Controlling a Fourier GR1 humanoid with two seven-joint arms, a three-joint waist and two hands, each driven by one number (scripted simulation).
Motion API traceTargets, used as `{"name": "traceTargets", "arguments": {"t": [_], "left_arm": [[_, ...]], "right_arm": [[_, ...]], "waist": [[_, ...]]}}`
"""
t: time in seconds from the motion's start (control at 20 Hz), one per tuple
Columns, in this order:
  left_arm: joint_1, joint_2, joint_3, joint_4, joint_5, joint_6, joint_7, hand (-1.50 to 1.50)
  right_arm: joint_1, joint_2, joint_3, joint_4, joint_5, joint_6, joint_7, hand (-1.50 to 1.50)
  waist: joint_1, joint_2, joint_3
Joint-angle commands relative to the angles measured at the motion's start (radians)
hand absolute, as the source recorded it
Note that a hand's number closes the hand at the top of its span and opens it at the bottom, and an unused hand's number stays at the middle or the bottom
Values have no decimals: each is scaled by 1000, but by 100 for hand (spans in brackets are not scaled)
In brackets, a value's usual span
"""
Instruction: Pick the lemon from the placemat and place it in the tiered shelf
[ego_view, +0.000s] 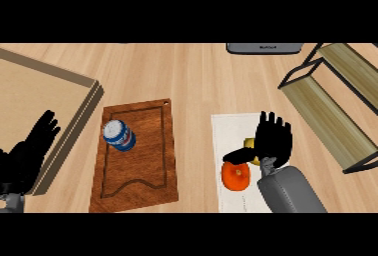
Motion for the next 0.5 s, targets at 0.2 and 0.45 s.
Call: {"name": "traceTargets", "arguments": {"t": [0.2, 0.45], "left_arm": [[10, -43, 24, 51, -55, -15, -18, 0], [28, -93, 20, 1, -96, 11, -2, 0]], "right_arm": [[18, -14, -50, 158, 17, -115, -85, 150], [-29, 17, -44, 180, 25, -90, -92, 150]], "waist": [[-1, 7, -6], [0, 6, -6]]}}
